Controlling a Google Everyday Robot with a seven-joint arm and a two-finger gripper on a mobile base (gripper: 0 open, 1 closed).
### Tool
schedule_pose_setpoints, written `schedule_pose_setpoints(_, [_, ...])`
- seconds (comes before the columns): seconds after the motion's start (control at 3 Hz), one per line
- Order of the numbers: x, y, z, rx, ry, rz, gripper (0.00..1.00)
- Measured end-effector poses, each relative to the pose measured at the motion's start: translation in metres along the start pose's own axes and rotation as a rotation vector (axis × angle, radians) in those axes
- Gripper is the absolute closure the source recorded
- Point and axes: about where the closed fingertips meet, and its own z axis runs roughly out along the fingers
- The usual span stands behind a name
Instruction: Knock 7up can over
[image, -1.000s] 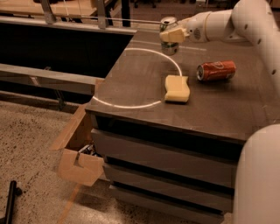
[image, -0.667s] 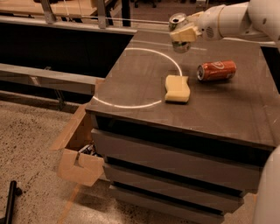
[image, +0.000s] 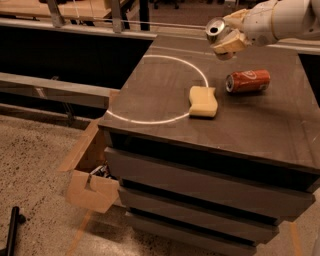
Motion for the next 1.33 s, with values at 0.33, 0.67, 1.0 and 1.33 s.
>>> schedule_pose_setpoints(0.33, [0.007,0.011,-0.004,-0.098,0.038,-0.154,1.00])
schedule_pose_setpoints(0.67, [0.009,0.022,0.004,-0.209,0.078,-0.295,1.00])
schedule_pose_setpoints(1.0, [0.007,0.023,0.013,-0.250,0.125,-0.410,1.00])
schedule_pose_setpoints(1.33, [0.000,0.011,0.031,-0.196,0.165,-0.534,1.00])
